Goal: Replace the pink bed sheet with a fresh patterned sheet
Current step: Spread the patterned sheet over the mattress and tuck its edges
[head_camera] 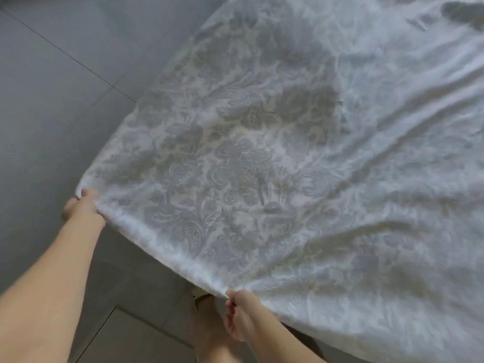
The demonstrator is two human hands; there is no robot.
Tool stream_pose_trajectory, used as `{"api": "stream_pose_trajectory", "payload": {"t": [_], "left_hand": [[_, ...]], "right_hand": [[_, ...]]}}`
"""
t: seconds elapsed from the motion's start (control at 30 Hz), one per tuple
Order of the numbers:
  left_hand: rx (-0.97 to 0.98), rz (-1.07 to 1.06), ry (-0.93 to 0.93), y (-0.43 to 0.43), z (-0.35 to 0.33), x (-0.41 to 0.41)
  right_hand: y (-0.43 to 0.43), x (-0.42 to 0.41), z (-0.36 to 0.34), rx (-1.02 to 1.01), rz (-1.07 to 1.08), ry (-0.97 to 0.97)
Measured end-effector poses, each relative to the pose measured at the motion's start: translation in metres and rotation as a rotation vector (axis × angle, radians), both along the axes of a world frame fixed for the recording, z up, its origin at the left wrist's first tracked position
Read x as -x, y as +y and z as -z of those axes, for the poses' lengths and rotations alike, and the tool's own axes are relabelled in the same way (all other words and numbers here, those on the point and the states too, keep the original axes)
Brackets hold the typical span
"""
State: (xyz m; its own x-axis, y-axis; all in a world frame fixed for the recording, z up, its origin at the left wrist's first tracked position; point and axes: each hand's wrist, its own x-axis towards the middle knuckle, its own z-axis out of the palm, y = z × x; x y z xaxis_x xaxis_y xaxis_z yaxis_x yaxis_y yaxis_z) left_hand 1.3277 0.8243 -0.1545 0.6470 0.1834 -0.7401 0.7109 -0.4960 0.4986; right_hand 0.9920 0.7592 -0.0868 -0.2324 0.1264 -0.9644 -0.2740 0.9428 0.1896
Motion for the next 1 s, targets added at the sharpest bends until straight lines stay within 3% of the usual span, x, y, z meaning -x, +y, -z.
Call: {"api": "stream_pose_trajectory", "payload": {"t": [0.03,0.13,0.23,0.4,0.6,0.87,1.0], "left_hand": [[0.072,-0.116,0.061,0.001,0.006,-0.004],[0.045,0.039,0.157,-0.009,0.015,-0.005],[0.019,0.184,0.009,-0.029,-0.001,0.003],[-0.05,0.447,-0.143,-0.083,-0.034,0.029],[-0.118,0.988,-0.356,-0.186,-0.089,0.109],[0.049,1.528,-0.461,-0.344,-0.15,0.361],[0.156,1.777,-0.422,-0.397,-0.167,0.542]], "right_hand": [[-0.003,-0.001,0.0,-0.023,0.012,0.034],[-0.022,-0.006,-0.003,-0.034,-0.109,0.022],[-0.052,-0.012,-0.013,0.016,-0.185,-0.004],[-0.097,0.011,-0.034,0.107,-0.125,0.026],[-0.149,0.096,-0.064,0.201,0.04,0.079],[-0.197,0.33,-0.094,0.329,0.409,0.12],[-0.199,0.485,-0.122,0.434,0.637,0.183]]}}
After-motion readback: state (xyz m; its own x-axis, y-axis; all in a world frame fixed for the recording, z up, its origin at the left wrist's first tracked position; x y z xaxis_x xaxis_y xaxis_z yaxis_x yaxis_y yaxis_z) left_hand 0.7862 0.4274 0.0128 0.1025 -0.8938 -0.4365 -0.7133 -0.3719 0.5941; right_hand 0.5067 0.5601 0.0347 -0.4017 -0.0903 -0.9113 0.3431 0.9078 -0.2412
